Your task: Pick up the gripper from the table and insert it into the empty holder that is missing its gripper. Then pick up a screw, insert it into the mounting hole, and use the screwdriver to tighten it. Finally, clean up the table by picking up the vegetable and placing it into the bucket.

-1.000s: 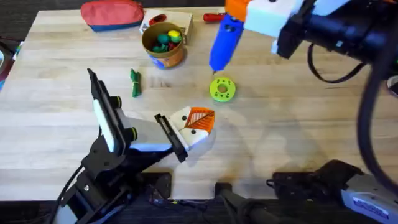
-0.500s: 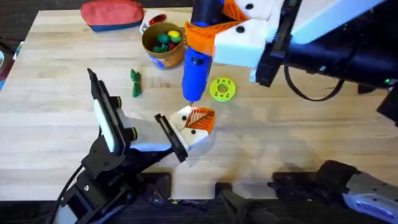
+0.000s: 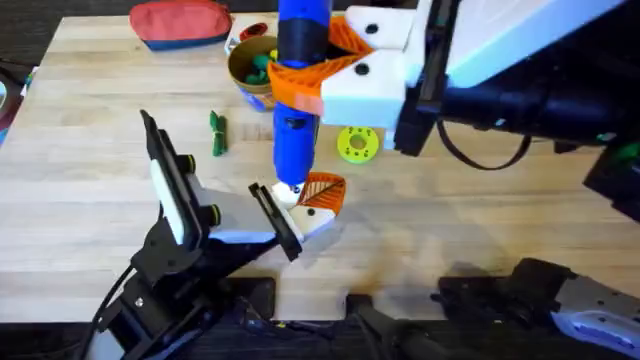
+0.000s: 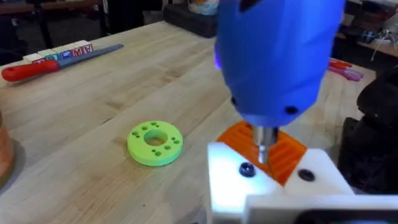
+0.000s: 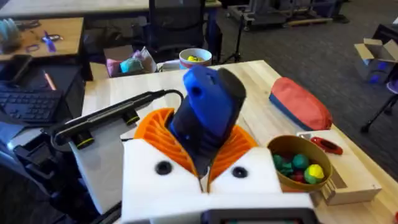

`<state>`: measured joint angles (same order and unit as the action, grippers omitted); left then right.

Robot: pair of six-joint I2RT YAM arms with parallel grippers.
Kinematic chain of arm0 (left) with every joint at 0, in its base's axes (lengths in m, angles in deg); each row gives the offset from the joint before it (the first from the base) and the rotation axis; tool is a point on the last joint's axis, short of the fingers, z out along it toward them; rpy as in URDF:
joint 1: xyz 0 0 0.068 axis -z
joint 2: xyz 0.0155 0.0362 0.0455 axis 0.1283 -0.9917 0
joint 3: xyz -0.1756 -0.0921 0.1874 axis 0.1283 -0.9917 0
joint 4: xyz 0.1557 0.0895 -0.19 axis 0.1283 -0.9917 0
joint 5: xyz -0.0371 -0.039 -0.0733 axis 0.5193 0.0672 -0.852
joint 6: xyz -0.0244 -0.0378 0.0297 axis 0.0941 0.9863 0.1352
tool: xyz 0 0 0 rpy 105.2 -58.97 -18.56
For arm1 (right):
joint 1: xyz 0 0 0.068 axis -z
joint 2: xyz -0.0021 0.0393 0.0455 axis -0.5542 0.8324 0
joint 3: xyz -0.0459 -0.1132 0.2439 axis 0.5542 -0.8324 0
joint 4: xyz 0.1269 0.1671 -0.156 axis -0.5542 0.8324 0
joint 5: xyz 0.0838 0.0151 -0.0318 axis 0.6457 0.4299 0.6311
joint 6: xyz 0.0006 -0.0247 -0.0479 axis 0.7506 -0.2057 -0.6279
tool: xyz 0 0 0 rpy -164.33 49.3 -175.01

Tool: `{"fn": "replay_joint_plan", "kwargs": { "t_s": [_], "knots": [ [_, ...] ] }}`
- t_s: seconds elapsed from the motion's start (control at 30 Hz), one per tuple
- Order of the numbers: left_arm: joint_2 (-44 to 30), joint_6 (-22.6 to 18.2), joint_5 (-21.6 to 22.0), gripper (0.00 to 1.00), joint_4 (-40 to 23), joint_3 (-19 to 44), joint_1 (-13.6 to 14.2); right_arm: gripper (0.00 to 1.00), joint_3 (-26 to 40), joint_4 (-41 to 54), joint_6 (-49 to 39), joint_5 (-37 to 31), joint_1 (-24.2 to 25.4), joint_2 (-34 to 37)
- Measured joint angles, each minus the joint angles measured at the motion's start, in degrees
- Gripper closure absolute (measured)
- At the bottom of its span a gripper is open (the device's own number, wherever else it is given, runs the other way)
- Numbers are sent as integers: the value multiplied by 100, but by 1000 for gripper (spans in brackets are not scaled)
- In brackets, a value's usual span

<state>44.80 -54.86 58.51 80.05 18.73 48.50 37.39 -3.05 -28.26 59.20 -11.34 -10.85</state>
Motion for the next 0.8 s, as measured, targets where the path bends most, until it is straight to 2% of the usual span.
{"fn": "replay_joint_plan", "kwargs": {
  "t_s": [0.8],
  "knots": [
    [0, 0, 0, 995, 0, 0, 0, 994, -17, 9, -244, 2, 0, 76]
  ]
}}
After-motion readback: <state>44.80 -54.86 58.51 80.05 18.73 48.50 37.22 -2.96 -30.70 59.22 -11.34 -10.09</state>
